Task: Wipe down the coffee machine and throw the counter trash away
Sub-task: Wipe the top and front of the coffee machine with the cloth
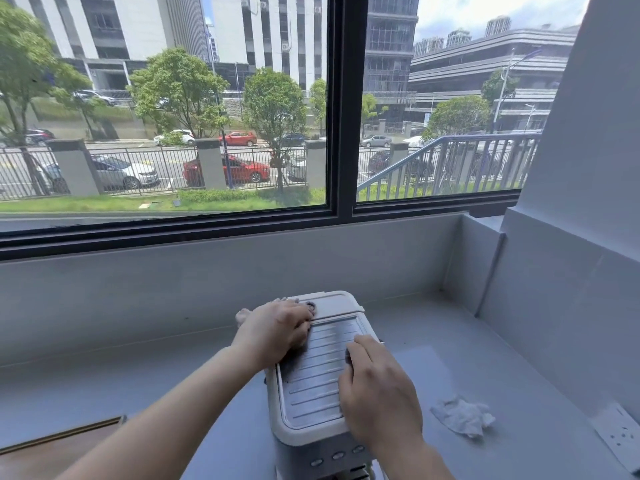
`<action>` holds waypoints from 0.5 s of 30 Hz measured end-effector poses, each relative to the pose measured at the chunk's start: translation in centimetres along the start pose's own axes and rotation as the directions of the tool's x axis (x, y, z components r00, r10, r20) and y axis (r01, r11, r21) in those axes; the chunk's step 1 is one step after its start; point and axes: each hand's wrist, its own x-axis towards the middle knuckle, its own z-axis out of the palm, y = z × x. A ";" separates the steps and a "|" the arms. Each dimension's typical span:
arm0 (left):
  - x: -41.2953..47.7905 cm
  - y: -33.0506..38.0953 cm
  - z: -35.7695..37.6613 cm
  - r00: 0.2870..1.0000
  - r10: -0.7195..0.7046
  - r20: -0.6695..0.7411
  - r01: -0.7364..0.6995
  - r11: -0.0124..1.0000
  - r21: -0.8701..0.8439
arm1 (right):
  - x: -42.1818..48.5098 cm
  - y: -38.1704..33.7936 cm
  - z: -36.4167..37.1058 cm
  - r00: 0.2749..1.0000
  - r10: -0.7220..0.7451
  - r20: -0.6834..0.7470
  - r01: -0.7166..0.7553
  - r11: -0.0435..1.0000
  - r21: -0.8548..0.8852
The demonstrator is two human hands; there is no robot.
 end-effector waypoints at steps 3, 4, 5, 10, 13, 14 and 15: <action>3.3 3.5 0.5 0.996 0.008 0.087 -0.013 0.998 0.058 | 0.0 0.0 -0.2 1.000 0.005 0.000 -0.005 1.000 -0.011; 3.6 4.3 0.7 0.996 0.008 0.093 -0.012 0.999 0.039 | -0.1 0.0 -0.2 1.000 0.006 0.008 -0.006 1.000 -0.012; 3.4 4.5 0.6 0.996 0.005 0.094 -0.005 1.000 -0.005 | -0.1 0.0 -0.2 1.000 0.008 0.013 -0.008 1.000 -0.010; -2.0 1.3 0.0 1.000 -0.005 0.001 0.005 1.000 -0.025 | -0.2 0.3 0.1 1.000 0.003 0.004 -0.003 1.000 -0.004; -1.7 1.0 0.2 1.000 -0.010 -0.020 0.010 1.000 0.002 | 0.0 0.2 0.2 1.000 0.024 0.018 -0.024 0.999 -0.022; -0.6 1.8 0.5 0.999 0.041 -0.002 -0.041 0.999 0.000 | 0.0 0.2 0.2 0.999 0.027 0.027 -0.026 0.999 -0.031; 0.6 3.0 1.1 0.995 0.100 0.022 -0.100 0.995 -0.003 | 0.0 0.2 0.1 0.999 0.029 0.039 -0.028 0.999 -0.030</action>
